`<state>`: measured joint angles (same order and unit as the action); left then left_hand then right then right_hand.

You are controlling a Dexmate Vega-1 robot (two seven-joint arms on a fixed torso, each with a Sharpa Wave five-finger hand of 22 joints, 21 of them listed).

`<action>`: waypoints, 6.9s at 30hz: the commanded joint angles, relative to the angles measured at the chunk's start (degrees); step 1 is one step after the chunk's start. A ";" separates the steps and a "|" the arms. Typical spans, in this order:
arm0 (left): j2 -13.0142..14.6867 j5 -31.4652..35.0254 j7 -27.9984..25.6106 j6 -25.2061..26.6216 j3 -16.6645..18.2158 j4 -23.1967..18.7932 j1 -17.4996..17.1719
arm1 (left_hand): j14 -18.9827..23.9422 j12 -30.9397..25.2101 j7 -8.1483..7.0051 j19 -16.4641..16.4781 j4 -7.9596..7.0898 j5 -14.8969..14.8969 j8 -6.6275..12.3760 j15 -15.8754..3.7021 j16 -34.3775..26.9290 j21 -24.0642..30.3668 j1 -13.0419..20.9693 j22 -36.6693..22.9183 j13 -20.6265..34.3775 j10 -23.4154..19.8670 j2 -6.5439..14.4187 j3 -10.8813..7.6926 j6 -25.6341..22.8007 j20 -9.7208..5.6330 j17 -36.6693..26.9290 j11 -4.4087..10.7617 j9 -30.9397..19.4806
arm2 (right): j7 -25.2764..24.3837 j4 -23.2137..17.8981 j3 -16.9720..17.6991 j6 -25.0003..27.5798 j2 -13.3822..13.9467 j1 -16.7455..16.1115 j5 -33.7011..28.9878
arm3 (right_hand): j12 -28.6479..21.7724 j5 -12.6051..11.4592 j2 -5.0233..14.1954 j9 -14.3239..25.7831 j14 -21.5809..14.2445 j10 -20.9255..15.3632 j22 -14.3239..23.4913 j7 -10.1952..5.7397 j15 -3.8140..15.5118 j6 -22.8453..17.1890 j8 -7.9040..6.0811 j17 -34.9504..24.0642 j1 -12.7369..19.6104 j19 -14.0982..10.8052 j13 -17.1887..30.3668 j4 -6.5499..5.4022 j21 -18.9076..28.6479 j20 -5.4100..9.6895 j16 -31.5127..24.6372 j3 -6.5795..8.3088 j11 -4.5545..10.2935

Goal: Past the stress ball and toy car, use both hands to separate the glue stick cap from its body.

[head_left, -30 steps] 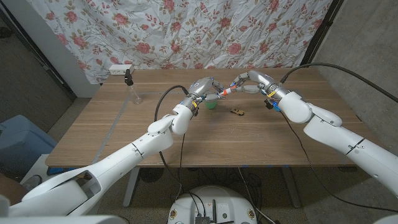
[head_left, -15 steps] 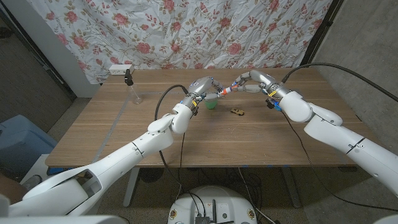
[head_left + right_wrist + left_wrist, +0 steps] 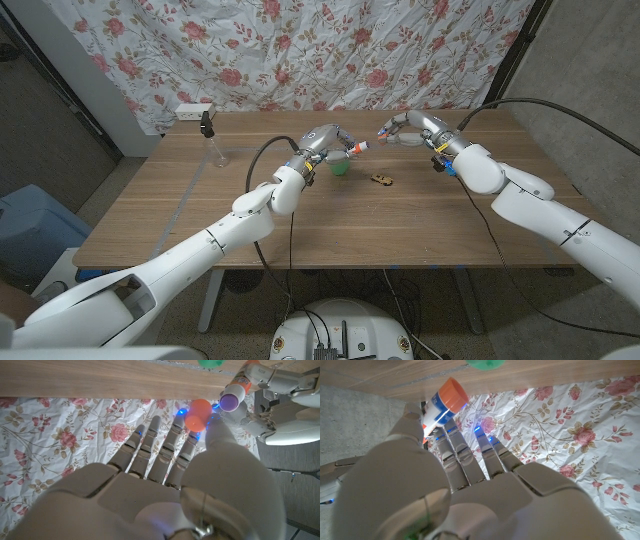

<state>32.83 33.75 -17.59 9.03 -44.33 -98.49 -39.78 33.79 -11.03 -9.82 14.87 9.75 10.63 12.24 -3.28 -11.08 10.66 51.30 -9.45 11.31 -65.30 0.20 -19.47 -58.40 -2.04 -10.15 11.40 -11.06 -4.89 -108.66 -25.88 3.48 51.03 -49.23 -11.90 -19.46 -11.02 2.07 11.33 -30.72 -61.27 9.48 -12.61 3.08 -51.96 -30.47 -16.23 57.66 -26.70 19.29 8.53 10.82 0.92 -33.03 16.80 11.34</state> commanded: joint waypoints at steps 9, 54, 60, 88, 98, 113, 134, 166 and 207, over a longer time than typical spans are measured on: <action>4.70 -0.23 3.25 0.08 2.30 -3.83 -1.89 | 0.53 -0.36 1.17 -0.42 -0.18 0.38 0.20 -7.83 0.11 0.07 0.58 -0.22 0.22 -1.92 1.80 -0.66 -6.20 -0.07 -0.04 1.51 -0.13 | 2.88 -3.32 -1.55 6.99 2.31 0.82 -3.47 | 0.46 0.13 0.02 0.14 0.27 -0.22 0.09 -0.06 8.14 0.59 0.52 -0.04 -0.01 0.52 0.40 0.04 -0.19 0.34 0.32 -0.34 1.00; 13.35 3.26 8.56 6.30 7.14 -12.30 -9.68 | -0.18 -0.20 0.28 -1.19 -0.33 0.40 0.11 -7.89 0.36 -0.08 0.16 -0.23 0.19 -1.40 1.81 -0.76 -6.06 -0.02 0.01 1.50 -0.12 | 13.20 -8.27 -9.98 21.43 3.91 4.91 -21.39 | 1.45 -0.04 0.36 0.02 0.88 0.67 0.17 -0.16 7.46 0.63 1.21 -0.29 -1.72 -1.05 1.00 -0.45 0.34 -0.26 0.69 -1.53 1.11; 13.82 4.21 8.84 6.12 6.92 -12.04 -9.75 | -0.26 -0.19 0.30 -1.20 -0.33 0.40 0.09 -7.89 0.38 -0.07 0.12 -0.23 0.19 -1.36 1.81 -0.78 -6.00 0.00 0.01 1.50 -0.11 | 14.65 -9.54 -10.79 22.62 4.09 4.57 -24.15 | 1.57 -0.08 0.43 0.00 1.02 0.74 0.17 -0.15 7.66 0.61 1.29 -0.23 -1.70 -1.07 1.09 -0.36 0.30 -0.24 0.91 -1.52 1.10; 14.29 7.09 9.16 6.55 6.17 -11.09 -10.51 | -0.48 -0.14 0.21 -1.28 -0.35 0.41 -0.01 -7.87 0.38 -0.01 -0.21 -0.22 0.19 -1.04 1.83 -0.93 -5.65 -0.04 0.01 1.50 -0.10 | 21.77 -10.41 -14.06 21.89 1.54 5.19 -34.68 | 2.11 -0.07 0.87 -0.03 1.25 1.09 0.19 -0.16 7.75 0.94 1.72 -0.38 -1.75 -1.16 1.18 -0.25 0.27 0.05 1.07 -1.62 1.12; 14.64 8.45 9.95 5.73 5.52 -10.73 -10.10 | -1.41 -0.09 0.17 -1.64 -0.20 0.36 -0.16 -7.79 0.71 -0.11 -0.31 -0.22 0.18 -0.77 1.39 -0.81 -5.20 -0.16 0.14 1.49 -0.11 | 23.61 -10.30 -14.59 20.97 0.46 5.03 -37.06 | 2.23 -0.04 0.90 -0.04 1.18 1.17 0.19 -0.14 7.80 1.00 1.82 -0.39 -1.81 -1.31 1.23 -0.21 0.30 0.10 1.13 -1.67 1.09; 14.39 9.94 10.27 6.05 4.89 -10.35 -10.27 | -1.67 -0.05 0.10 -1.77 -0.39 0.35 -0.23 -7.57 0.61 -0.10 -0.61 -0.21 0.18 -0.48 1.50 -0.69 -4.95 -0.09 0.08 1.50 -0.13 | 25.03 -9.05 -16.01 19.84 -2.15 4.40 -40.23 | 2.40 -0.02 0.91 -0.05 1.20 1.32 0.19 -0.15 7.88 1.30 2.08 -0.38 -1.87 -1.23 1.37 -0.11 0.22 0.09 1.32 -1.74 1.09; 13.84 11.31 11.01 7.17 4.39 -10.07 -10.46 | -1.54 0.00 0.02 -1.83 -0.49 0.40 -0.24 -7.54 0.50 -0.04 -1.03 -0.20 0.17 0.01 1.65 -0.92 -4.76 0.05 0.13 1.50 -0.13 | 25.68 -5.87 -18.05 19.65 -4.79 4.17 -44.88 | 2.85 -0.08 0.61 -0.06 1.25 1.87 0.20 -0.16 7.93 1.88 2.53 -0.48 -1.76 -0.93 1.51 0.16 0.09 0.15 1.50 -1.95 1.06; 13.31 12.07 13.66 8.50 2.71 -8.43 -9.12 | -2.08 0.32 -0.32 -2.98 -0.49 0.33 -0.85 -7.31 0.69 -0.25 -2.47 -0.21 0.10 2.02 0.66 -0.89 -2.75 0.79 0.19 1.49 -0.04 | 26.23 -2.85 -19.91 20.78 -7.55 4.85 -47.33 | 3.99 -0.39 -0.68 0.64 1.73 3.55 0.20 -0.17 7.79 3.12 2.83 -0.25 -2.14 -0.76 1.61 0.32 0.11 0.03 2.57 -2.45 1.02; 14.13 12.89 16.52 10.56 2.22 -8.82 -8.47 | -3.80 0.79 -0.56 -4.34 -0.73 0.29 -1.85 -7.03 0.55 -0.13 -4.93 -0.24 0.02 7.41 -1.04 0.37 2.40 1.19 0.03 1.45 0.11 | 28.24 -2.31 -20.92 22.88 -8.44 6.01 -46.28 | 7.46 -2.40 -5.74 -0.01 4.36 11.03 0.21 -0.08 5.53 11.48 7.20 0.18 -6.88 0.25 1.57 -0.45 0.01 -1.76 6.54 -4.85 0.92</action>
<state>46.65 46.12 -1.51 18.94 -42.13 -107.09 -48.28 30.34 -10.37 -10.43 10.85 9.08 10.79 10.38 -3.03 -10.41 10.28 47.33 -9.45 11.21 -58.72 -0.76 -19.29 -57.05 -0.72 -10.02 12.80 -11.03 22.34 -110.81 -46.64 25.96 42.67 -43.67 -58.90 -12.27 -12.96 -2.90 11.22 -26.60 -50.88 9.45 -12.72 2.66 -41.19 -23.60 -15.94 50.93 -26.48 20.76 8.14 10.83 -0.11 -26.85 12.17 12.22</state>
